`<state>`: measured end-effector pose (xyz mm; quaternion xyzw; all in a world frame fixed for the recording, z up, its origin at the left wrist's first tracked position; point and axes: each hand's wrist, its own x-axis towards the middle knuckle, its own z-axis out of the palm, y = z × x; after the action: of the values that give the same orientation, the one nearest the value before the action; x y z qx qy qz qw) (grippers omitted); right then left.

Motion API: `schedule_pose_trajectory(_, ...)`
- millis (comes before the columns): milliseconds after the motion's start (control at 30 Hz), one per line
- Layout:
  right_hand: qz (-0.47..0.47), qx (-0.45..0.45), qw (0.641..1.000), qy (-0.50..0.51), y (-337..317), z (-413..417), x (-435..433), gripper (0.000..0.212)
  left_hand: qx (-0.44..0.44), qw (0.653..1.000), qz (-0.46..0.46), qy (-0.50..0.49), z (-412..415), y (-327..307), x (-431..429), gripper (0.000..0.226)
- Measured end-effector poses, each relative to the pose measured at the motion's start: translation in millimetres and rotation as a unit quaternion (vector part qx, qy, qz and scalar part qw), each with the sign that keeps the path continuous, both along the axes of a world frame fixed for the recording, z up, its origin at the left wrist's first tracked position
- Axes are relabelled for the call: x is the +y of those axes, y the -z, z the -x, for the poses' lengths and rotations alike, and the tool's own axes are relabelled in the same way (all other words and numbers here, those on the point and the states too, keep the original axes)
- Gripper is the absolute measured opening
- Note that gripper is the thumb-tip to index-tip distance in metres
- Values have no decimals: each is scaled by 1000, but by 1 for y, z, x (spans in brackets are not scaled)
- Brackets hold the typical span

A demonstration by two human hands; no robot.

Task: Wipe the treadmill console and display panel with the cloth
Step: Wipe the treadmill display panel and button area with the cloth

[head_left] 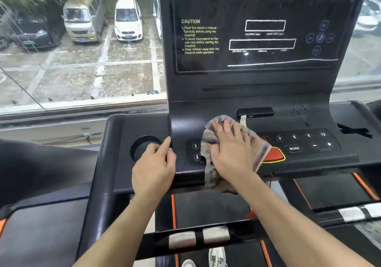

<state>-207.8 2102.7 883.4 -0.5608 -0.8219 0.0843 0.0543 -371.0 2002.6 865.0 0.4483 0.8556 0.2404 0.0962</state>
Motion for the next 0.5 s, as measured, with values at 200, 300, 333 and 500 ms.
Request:
schedule_pose_trajectory(200,-35,55,987,-145,14,20,-52,51,-14,1000,-13,9,3,-1,-5,39)
schedule_pose_trajectory(300,-44,22,997,-61,15,-49,-25,60,-25,999,-17,12,3,-2,-6,40)
schedule_pose_trajectory(333,-22,6,1000,-13,12,-66,-9,65,-23,1000,-15,15,2,-3,-5,41)
schedule_pose_trajectory(500,-46,-40,997,38,10,-15,-7,63,4,1000,-7,26,1,2,3,48)
